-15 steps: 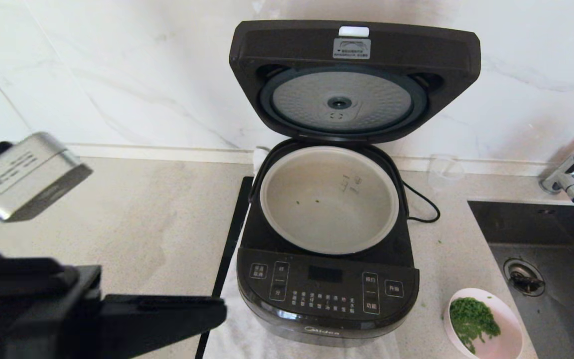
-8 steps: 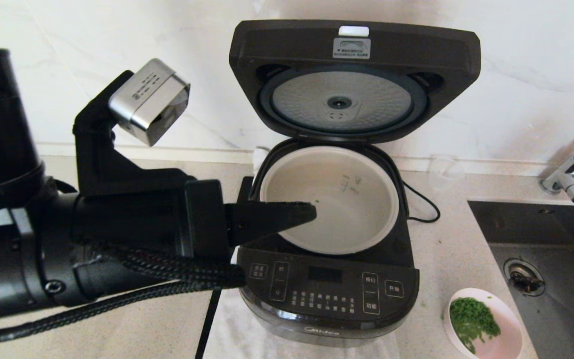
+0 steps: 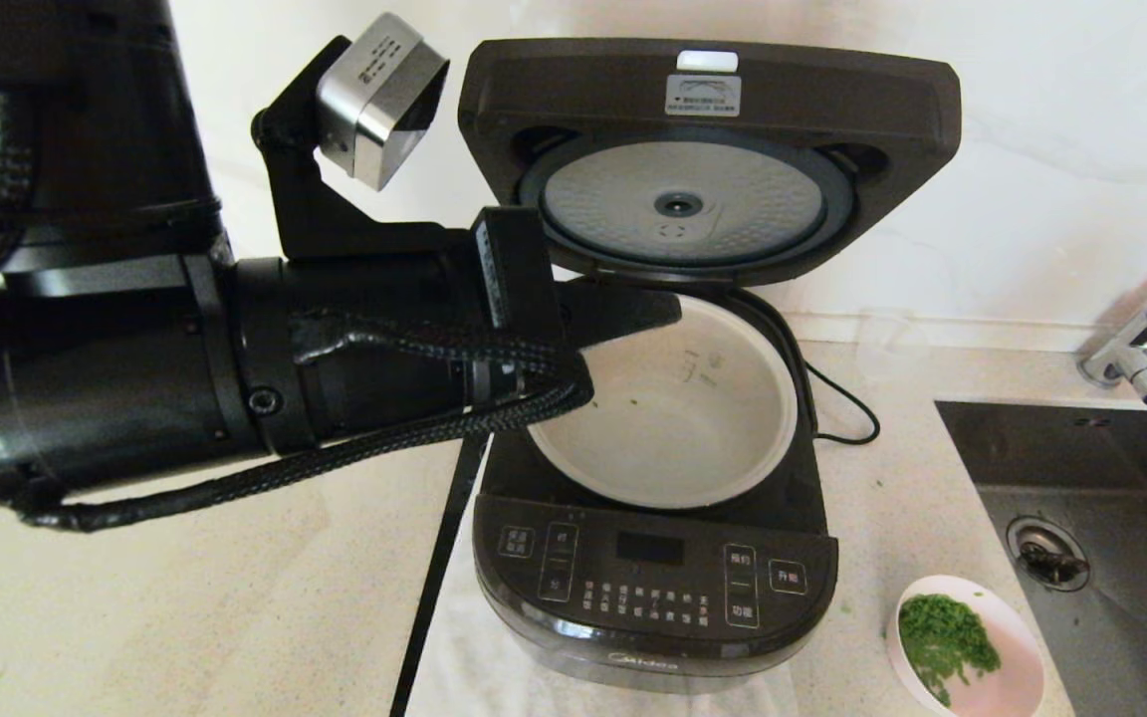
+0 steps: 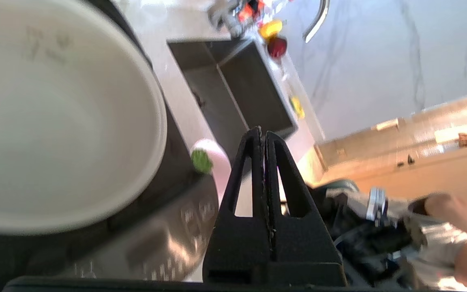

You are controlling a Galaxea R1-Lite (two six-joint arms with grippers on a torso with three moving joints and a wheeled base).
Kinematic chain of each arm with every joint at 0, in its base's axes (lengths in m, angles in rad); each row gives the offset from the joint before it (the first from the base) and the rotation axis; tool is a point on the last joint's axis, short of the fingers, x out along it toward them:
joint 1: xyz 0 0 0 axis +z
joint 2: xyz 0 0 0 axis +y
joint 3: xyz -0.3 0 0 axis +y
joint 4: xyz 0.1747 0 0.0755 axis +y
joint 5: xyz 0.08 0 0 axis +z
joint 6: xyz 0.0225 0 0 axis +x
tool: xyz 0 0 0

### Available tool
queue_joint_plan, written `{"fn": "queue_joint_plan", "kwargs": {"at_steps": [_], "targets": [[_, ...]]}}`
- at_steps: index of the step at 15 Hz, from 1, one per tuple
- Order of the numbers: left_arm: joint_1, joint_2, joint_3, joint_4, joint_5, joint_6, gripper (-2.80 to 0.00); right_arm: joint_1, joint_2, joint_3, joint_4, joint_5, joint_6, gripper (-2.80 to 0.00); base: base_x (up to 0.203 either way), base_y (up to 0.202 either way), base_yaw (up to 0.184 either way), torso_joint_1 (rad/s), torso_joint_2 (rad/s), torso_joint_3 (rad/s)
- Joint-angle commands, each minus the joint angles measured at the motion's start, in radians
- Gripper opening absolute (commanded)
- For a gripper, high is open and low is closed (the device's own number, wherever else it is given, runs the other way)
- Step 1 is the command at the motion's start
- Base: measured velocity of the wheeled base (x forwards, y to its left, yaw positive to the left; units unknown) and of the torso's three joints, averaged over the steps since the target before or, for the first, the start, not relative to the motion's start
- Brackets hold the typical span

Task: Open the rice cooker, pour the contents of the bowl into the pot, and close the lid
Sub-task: Open the rice cooker

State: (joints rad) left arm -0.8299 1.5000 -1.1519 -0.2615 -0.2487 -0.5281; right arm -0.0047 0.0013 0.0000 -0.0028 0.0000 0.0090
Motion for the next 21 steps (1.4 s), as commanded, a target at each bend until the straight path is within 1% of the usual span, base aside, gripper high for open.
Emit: {"fn": "queue_joint_plan", "kwargs": {"at_steps": [1, 5, 10, 21], "targets": [[0.014, 0.056, -0.057, -0.001, -0.001, -0.001, -2.8, 0.0, 0.0, 0.0, 0.0, 0.0, 0.0, -2.8, 0.0, 0.0, 0.0, 0.0, 0.0, 0.0], [0.035, 0.101, -0.106, -0.001, -0.001, 0.001, -2.8, 0.0, 0.0, 0.0, 0.0, 0.0, 0.0, -2.8, 0.0, 0.0, 0.0, 0.0, 0.0, 0.0], [0.056, 0.156, -0.198, 0.008, 0.0, 0.007, -2.8, 0.0, 0.0, 0.0, 0.0, 0.0, 0.0, -2.8, 0.0, 0.0, 0.0, 0.0, 0.0, 0.0], [0.091, 0.261, -0.337, 0.01, 0.0, 0.022, -2.8, 0.0, 0.0, 0.0, 0.0, 0.0, 0.0, -2.8, 0.0, 0.0, 0.0, 0.0, 0.0, 0.0]]}}
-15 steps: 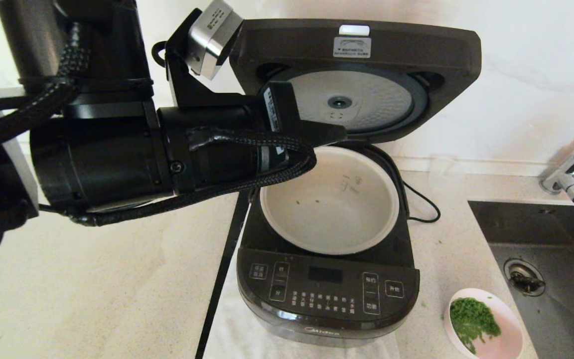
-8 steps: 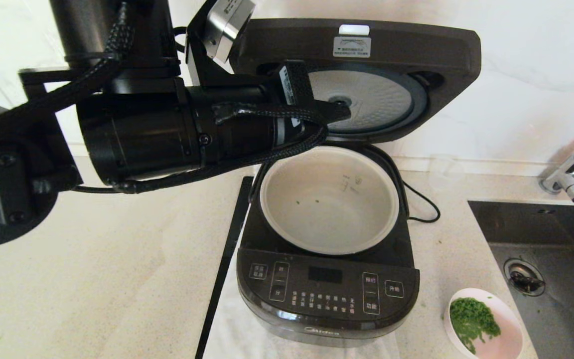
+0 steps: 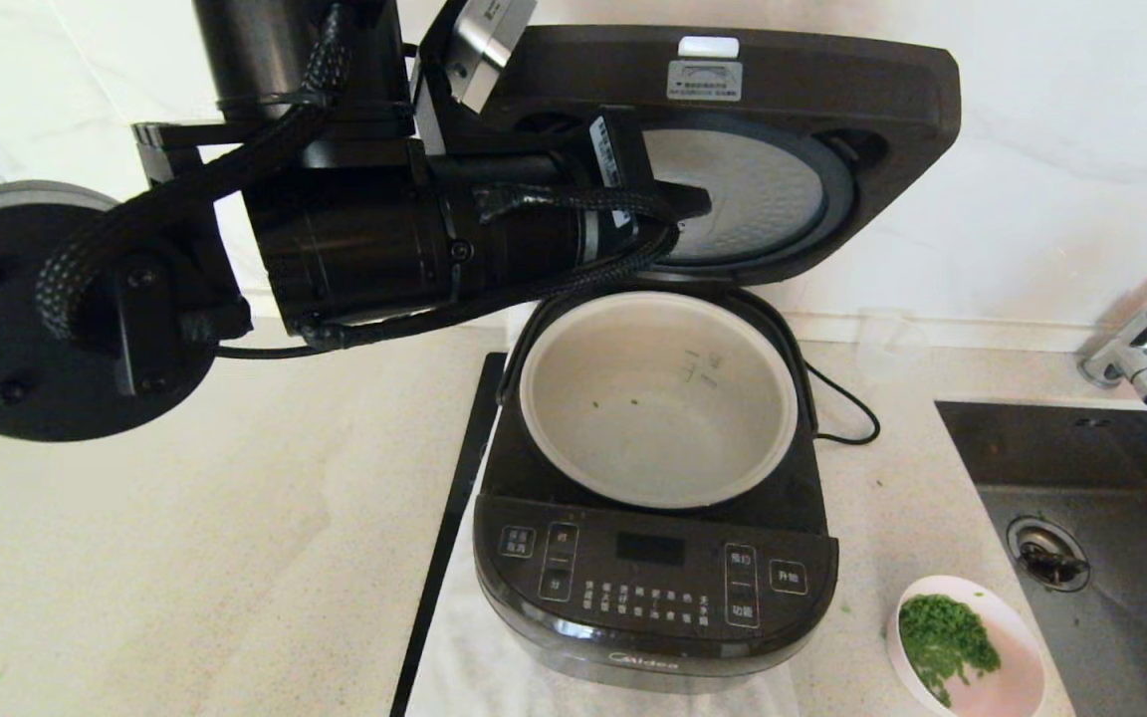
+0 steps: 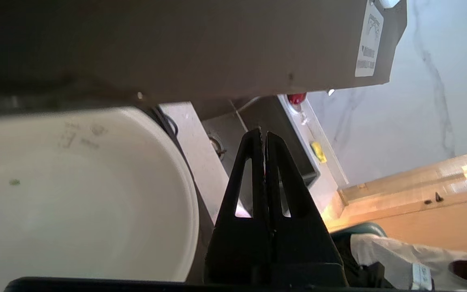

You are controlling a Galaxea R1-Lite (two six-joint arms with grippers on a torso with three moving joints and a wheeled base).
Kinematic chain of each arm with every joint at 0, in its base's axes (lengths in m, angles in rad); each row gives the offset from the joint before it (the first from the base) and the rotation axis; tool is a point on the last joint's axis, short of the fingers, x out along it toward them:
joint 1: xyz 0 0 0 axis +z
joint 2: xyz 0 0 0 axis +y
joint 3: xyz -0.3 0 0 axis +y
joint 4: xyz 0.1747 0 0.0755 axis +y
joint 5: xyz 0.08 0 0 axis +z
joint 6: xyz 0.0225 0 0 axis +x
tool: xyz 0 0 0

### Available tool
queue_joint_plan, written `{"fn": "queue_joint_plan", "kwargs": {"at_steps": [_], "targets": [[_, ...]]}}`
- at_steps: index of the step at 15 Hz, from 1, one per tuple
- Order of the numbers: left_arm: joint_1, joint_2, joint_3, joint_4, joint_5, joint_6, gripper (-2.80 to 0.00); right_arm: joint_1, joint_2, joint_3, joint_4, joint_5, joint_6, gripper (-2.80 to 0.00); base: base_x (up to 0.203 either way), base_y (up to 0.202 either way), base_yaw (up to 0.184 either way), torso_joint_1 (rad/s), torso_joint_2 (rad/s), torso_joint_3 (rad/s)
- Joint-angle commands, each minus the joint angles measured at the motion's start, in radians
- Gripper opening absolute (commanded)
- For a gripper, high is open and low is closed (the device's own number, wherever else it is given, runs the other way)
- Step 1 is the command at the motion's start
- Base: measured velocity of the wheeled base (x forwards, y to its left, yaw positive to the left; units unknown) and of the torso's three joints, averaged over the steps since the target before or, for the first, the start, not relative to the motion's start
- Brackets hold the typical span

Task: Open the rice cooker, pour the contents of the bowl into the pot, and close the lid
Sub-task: Open the rice cooker

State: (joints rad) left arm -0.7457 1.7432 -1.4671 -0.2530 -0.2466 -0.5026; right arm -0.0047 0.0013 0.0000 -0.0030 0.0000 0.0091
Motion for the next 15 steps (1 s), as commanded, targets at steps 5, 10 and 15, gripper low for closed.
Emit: {"fn": "queue_joint_plan", "kwargs": {"at_steps": [5, 10, 15], "targets": [[0.022, 0.055, -0.068, 0.0, -0.002, 0.034, -2.8, 0.0, 0.0, 0.0, 0.0, 0.0, 0.0, -2.8, 0.0, 0.0, 0.0, 0.0, 0.0, 0.0], [0.022, 0.085, -0.121, 0.001, 0.001, 0.045, -2.8, 0.0, 0.0, 0.0, 0.0, 0.0, 0.0, -2.8, 0.0, 0.0, 0.0, 0.0, 0.0, 0.0], [0.025, 0.124, -0.173, 0.001, 0.027, 0.069, -2.8, 0.0, 0.0, 0.0, 0.0, 0.0, 0.0, -2.8, 0.0, 0.0, 0.0, 0.0, 0.0, 0.0]]}}
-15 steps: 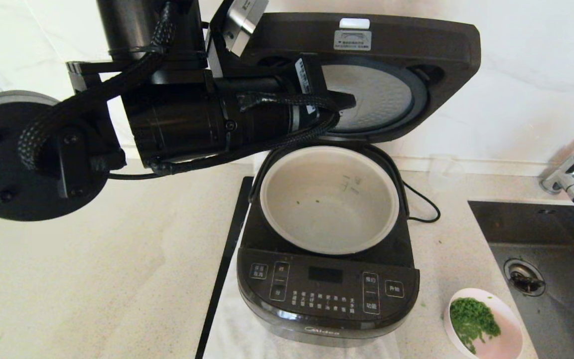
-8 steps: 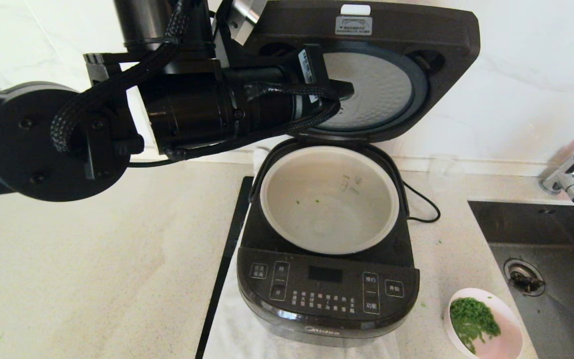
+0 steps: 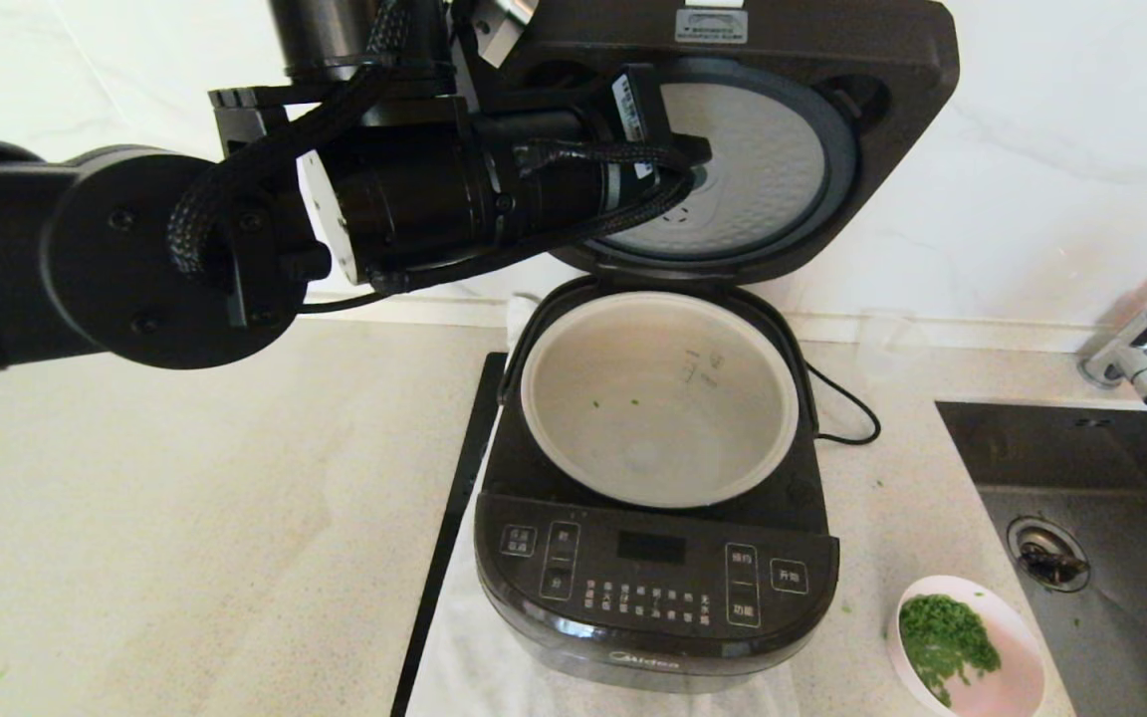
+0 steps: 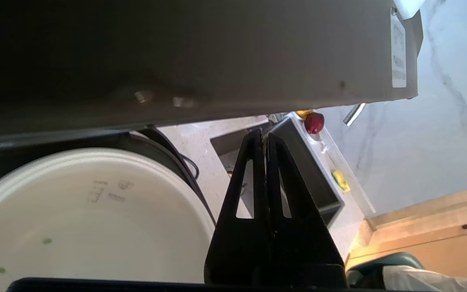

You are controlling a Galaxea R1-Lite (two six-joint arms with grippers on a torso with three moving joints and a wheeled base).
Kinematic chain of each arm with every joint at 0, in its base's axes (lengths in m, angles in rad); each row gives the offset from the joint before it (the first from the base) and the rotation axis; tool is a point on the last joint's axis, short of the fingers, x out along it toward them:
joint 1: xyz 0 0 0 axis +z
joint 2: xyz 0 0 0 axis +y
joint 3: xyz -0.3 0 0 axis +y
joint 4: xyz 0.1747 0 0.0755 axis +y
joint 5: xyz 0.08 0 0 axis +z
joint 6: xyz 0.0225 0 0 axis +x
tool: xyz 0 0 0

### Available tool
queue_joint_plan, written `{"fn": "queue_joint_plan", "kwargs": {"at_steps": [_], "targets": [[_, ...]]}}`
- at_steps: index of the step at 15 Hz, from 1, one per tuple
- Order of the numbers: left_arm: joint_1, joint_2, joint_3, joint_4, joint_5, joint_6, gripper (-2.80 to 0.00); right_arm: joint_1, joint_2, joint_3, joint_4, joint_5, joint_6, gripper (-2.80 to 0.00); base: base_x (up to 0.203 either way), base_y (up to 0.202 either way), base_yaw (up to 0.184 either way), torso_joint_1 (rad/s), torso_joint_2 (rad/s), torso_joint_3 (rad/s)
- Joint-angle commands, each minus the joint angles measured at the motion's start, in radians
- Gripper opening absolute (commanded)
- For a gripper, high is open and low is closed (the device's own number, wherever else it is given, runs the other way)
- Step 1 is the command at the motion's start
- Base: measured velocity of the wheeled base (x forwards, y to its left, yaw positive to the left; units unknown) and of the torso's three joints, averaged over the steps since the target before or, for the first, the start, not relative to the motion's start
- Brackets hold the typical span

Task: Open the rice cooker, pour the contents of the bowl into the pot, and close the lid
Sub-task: Open the rice cooker

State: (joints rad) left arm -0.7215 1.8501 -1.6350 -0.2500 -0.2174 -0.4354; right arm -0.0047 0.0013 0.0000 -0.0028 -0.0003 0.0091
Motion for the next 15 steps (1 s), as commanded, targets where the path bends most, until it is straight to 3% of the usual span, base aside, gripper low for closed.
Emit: {"fn": "queue_joint_plan", "kwargs": {"at_steps": [1, 8, 10, 12, 15], "targets": [[0.001, 0.02, -0.006, -0.005, 0.0, 0.003, -2.8, 0.0, 0.0, 0.0, 0.0, 0.0, 0.0, -2.8, 0.0, 0.0, 0.0, 0.0, 0.0, 0.0], [0.001, 0.049, -0.012, -0.014, 0.065, 0.055, -2.8, 0.0, 0.0, 0.0, 0.0, 0.0, 0.0, -2.8, 0.0, 0.0, 0.0, 0.0, 0.0, 0.0], [0.001, 0.051, 0.0, -0.068, 0.081, 0.065, -2.8, 0.0, 0.0, 0.0, 0.0, 0.0, 0.0, -2.8, 0.0, 0.0, 0.0, 0.0, 0.0, 0.0], [0.001, 0.052, 0.028, -0.13, 0.083, 0.083, -2.8, 0.0, 0.0, 0.0, 0.0, 0.0, 0.0, -2.8, 0.0, 0.0, 0.0, 0.0, 0.0, 0.0], [0.0, 0.018, 0.1, -0.12, 0.078, 0.083, -2.8, 0.0, 0.0, 0.0, 0.0, 0.0, 0.0, -2.8, 0.0, 0.0, 0.0, 0.0, 0.0, 0.0]]}}
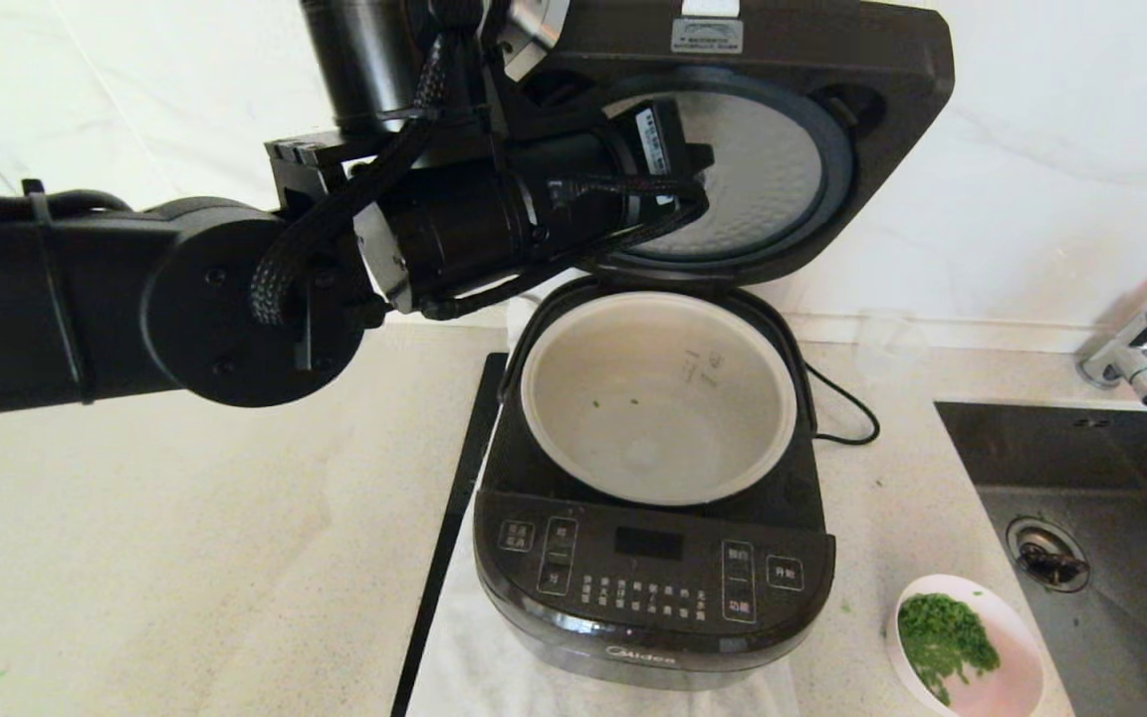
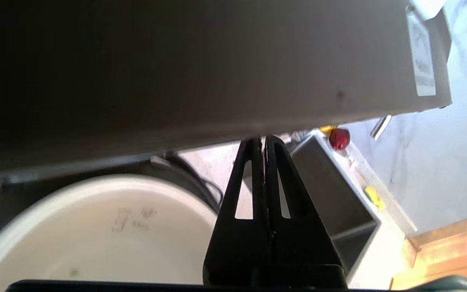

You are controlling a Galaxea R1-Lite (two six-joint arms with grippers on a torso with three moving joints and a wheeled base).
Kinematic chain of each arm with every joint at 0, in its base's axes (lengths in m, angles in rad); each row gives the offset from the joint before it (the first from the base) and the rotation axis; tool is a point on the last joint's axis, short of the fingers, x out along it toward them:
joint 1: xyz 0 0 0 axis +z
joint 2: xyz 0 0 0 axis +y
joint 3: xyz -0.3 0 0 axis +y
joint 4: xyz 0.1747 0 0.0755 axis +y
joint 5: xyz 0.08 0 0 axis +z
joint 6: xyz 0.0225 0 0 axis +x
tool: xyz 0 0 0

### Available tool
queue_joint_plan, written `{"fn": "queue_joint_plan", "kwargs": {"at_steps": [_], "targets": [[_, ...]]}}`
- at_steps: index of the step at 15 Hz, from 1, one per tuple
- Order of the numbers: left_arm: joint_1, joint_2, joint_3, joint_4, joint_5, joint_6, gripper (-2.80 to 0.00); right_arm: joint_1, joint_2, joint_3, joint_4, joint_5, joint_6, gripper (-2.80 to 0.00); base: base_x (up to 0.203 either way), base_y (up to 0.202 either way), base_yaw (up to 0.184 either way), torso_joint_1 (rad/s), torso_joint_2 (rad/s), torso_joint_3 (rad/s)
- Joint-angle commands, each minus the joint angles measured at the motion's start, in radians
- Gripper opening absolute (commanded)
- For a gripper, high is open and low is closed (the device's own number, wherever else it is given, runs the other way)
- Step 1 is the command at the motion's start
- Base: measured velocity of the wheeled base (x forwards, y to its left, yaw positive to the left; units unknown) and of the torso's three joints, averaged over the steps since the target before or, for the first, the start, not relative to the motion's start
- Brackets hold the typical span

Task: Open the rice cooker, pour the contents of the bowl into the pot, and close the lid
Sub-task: Open the rice cooker

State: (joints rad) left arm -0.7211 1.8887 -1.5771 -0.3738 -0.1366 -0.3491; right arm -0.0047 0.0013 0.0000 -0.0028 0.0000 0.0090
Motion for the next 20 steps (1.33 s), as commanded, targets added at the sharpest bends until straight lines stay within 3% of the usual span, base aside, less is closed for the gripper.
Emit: {"fn": "queue_joint_plan", "kwargs": {"at_steps": [1, 10, 12, 14, 16, 18, 20], "targets": [[-0.002, -0.045, 0.079, 0.01, -0.003, -0.004, -2.8, 0.0, 0.0, 0.0, 0.0, 0.0, 0.0, -2.8, 0.0, 0.0, 0.0, 0.0, 0.0, 0.0], [-0.03, -0.409, 0.403, 0.228, 0.001, -0.005, -2.8, 0.0, 0.0, 0.0, 0.0, 0.0, 0.0, -2.8, 0.0, 0.0, 0.0, 0.0, 0.0, 0.0], [-0.03, -0.453, 0.447, 0.263, 0.035, -0.006, -2.8, 0.0, 0.0, 0.0, 0.0, 0.0, 0.0, -2.8, 0.0, 0.0, 0.0, 0.0, 0.0, 0.0], [-0.031, -0.441, 0.436, 0.248, 0.104, 0.0, -2.8, 0.0, 0.0, 0.0, 0.0, 0.0, 0.0, -2.8, 0.0, 0.0, 0.0, 0.0, 0.0, 0.0], [-0.031, -0.416, 0.428, 0.19, 0.12, 0.034, -2.8, 0.0, 0.0, 0.0, 0.0, 0.0, 0.0, -2.8, 0.0, 0.0, 0.0, 0.0, 0.0, 0.0], [-0.031, -0.366, 0.422, 0.095, 0.195, 0.077, -2.8, 0.0, 0.0, 0.0, 0.0, 0.0, 0.0, -2.8, 0.0, 0.0, 0.0, 0.0, 0.0, 0.0], [-0.03, -0.325, 0.419, -0.042, 0.222, 0.088, -2.8, 0.0, 0.0, 0.0, 0.0, 0.0, 0.0, -2.8, 0.0, 0.0, 0.0, 0.0, 0.0, 0.0]]}}
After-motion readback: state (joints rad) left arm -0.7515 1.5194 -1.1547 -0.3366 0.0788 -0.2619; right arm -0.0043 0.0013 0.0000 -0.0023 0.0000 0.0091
